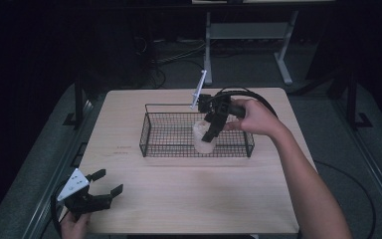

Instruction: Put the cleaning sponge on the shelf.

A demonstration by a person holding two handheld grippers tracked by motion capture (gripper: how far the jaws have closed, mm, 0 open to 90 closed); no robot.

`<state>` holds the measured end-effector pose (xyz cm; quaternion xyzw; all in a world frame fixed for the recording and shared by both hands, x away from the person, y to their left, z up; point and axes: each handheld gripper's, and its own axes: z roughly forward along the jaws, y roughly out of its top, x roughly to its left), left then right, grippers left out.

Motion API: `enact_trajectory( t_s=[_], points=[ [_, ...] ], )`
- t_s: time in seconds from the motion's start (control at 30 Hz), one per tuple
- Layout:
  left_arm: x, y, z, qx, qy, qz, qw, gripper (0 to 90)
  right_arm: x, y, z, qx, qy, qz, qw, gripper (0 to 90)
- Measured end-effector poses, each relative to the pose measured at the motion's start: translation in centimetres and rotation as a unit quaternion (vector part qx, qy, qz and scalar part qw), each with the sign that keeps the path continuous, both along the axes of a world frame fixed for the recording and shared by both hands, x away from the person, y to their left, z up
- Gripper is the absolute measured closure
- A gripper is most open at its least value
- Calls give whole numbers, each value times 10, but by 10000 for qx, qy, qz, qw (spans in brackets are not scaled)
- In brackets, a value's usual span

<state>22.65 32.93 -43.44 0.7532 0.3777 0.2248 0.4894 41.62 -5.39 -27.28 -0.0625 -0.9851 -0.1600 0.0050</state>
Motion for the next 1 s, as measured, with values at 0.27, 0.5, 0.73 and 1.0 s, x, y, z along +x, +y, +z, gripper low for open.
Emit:
enact_trajectory(
  t_s=[0.27,0.5,0.73,1.0],
  points=[
    [0,0,0,26,-9,-11,10000,141,14,5,1,-124,25,-59,9999,278],
    [0,0,0,24,1,-2,10000,141,30,7,0,-174,42,-159,9997,278],
    [0,-1,0,24,-2,-5,10000,141,49,6,-10,-189,116,-319,9992,278],
    [0,0,0,23,1,-14,10000,141,67,5,-26,-249,191,-522,9981,278]
  ],
)
